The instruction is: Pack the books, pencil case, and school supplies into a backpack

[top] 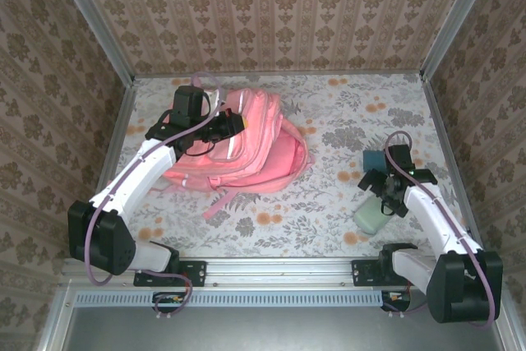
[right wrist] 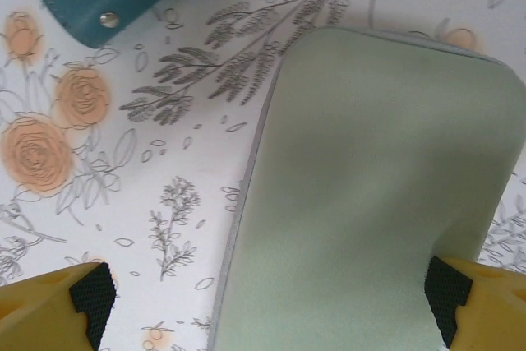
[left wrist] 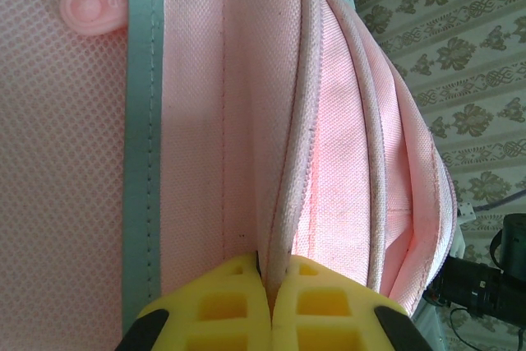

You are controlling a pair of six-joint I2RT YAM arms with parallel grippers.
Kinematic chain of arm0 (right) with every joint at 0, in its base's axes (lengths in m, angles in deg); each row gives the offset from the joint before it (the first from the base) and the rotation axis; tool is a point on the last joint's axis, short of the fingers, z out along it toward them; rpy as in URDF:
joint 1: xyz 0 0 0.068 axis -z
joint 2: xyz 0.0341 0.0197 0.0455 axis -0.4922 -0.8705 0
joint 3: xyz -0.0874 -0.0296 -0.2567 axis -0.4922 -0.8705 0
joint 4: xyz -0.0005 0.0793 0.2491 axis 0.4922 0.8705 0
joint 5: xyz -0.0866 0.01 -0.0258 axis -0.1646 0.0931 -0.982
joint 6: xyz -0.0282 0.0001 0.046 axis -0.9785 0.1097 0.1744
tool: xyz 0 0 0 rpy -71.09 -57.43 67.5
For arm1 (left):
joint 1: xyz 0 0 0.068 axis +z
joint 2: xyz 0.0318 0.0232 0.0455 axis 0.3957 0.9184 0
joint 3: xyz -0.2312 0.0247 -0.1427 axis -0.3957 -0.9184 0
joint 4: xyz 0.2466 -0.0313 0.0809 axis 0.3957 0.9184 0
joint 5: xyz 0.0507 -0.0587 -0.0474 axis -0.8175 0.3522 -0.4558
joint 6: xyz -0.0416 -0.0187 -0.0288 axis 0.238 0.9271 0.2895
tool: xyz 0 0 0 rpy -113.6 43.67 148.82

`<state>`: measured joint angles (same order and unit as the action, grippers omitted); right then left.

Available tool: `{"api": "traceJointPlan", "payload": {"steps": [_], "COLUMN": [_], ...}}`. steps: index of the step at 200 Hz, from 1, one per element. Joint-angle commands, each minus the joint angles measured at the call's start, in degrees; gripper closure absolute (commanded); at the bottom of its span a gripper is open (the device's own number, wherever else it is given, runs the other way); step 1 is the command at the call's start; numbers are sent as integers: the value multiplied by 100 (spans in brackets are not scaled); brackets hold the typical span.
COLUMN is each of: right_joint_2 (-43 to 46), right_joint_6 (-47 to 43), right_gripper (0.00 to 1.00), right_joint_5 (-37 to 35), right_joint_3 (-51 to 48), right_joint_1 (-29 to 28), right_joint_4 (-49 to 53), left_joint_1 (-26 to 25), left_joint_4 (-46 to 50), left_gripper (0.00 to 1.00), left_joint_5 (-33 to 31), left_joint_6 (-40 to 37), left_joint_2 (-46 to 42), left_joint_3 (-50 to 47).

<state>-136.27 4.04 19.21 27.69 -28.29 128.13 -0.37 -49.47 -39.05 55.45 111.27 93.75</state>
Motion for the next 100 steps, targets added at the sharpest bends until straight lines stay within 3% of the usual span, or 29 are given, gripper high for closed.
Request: {"api": "traceJointPlan", "payload": {"steps": [1, 65, 100], "right_joint_2": [237, 301, 244], "right_joint_6": [152, 878, 938], "right_gripper": [0, 0, 1], "right_joint_5": [-266, -303, 128], "right_joint_3": [127, 196, -250], "right_joint_1": [-90, -101, -119], "right_joint_4": [349, 1247, 588], "left_joint_1": [47, 48, 50], "left_joint_4": [-366, -471, -543], "left_gripper": [100, 100, 100], "left_joint_5": [44, 85, 119], "left_joint_6": [-89, -72, -45], "left_joint_2": [-84, -6, 35], "left_joint_3": [119, 133, 102]}}
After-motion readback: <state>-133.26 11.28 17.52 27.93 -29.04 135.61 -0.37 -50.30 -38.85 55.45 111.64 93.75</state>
